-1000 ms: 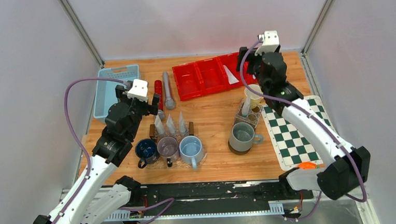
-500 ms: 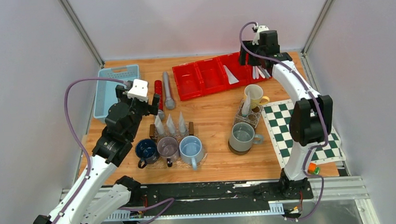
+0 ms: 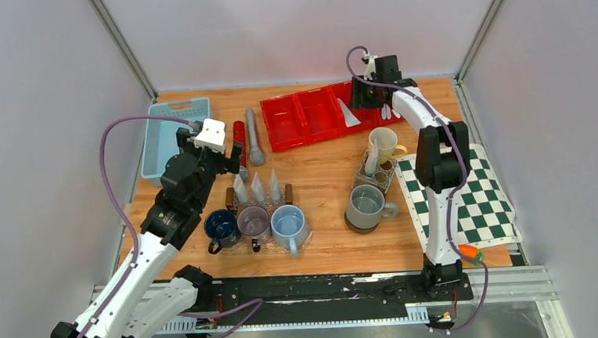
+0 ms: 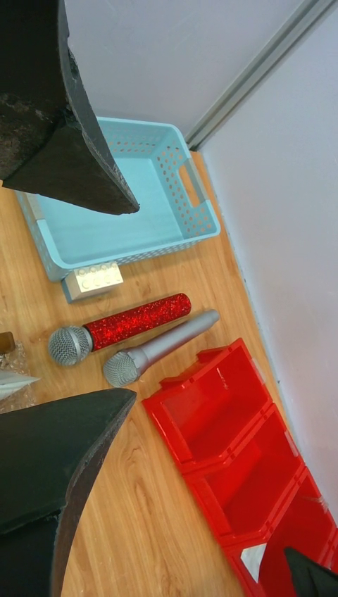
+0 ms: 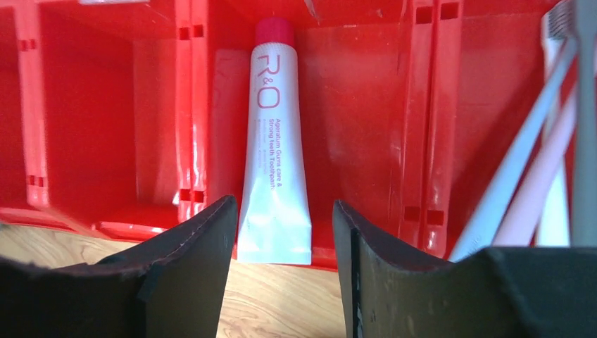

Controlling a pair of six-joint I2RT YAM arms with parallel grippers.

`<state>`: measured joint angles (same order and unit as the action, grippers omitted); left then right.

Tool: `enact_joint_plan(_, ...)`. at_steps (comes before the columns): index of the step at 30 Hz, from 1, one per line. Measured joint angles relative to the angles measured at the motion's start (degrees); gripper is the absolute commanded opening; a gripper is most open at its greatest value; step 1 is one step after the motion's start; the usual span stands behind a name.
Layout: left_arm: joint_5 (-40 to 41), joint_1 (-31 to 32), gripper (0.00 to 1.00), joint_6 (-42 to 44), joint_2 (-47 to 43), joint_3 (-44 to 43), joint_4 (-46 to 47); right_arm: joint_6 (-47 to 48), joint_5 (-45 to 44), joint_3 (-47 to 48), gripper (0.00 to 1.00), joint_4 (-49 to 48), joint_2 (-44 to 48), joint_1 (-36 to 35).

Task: Prepare toiletry sets of a toothbrush and toothpaste on the tray
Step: Pick up the toothpaste from the storage box.

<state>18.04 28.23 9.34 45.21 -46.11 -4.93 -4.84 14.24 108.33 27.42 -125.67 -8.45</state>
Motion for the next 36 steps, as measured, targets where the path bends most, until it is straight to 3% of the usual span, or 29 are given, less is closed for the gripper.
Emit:
enact_joint_plan(10, -0.6, 0.0, 1.0, 0.0, 0.2, 0.0, 0.0, 0.0, 0.9, 5.5, 0.52, 1.5, -8.9, 0.0)
enact_joint_plan(25, -1.2, -0.2, 1.0, 0.0, 0.2, 0.0, 0.0, 0.5, 7.0, 10.7, 0.54, 4.2, -12.9, 0.1)
enact_joint_plan(28, -1.2, -0.2, 1.0, 0.0, 0.2, 0.0, 0.0, 0.9, 7.6, 10.7, 0.51, 5.3, -13.0, 0.1)
enact_joint_plan(36, -1.2, -0.2, 1.0, 0.0, 0.2, 0.0, 0.0, 1.9, 8.8, 11.7, 0.28, 8.5, -13.8, 0.2)
